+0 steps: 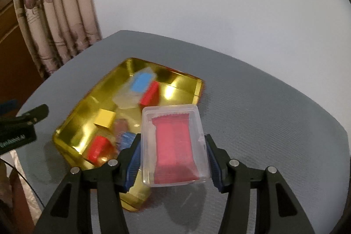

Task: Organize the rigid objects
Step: 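Carry the clear red-eraser box into the gold tin and open the right tool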

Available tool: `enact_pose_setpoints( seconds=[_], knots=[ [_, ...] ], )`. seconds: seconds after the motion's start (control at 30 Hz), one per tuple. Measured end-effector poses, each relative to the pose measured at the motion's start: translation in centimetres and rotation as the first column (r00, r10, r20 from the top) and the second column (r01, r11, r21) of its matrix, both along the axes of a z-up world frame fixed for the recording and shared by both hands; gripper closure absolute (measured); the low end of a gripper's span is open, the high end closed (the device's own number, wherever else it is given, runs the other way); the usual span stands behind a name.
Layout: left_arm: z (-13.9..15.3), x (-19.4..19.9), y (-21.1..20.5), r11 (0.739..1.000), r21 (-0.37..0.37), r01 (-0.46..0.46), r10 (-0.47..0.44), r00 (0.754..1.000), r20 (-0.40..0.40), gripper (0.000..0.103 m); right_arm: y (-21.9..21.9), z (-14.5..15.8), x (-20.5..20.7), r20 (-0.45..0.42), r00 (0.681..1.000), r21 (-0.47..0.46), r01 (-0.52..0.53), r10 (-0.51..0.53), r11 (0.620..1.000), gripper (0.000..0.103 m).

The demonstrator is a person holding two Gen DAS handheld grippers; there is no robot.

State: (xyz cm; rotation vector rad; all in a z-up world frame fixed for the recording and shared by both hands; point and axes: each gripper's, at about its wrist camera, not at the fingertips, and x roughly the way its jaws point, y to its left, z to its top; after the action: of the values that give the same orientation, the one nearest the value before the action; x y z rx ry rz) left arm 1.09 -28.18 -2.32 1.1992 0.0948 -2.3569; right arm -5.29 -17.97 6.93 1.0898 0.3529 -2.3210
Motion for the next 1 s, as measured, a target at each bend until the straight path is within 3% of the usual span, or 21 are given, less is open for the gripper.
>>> enact_pose_setpoints(
  seconds=[0.4,1.0],
  knots=[
    [0.3,0.2,-2.0,0.999,-0.026,-0.033,0.033,0.999,0.003,0.009,-6.9,-0.8,-1.0,0.033,0.998,0.023,-0.047,0.046,0.999,0.048],
    [-0.5,-0.1,-2.0,1.0,0.011,-0.012,0.012,1.0,0.028,0.009,-9.2,-3.6,-3.7,0.062,0.997,0.045,0.033,-0.036,0.998,0.047]
  ],
)
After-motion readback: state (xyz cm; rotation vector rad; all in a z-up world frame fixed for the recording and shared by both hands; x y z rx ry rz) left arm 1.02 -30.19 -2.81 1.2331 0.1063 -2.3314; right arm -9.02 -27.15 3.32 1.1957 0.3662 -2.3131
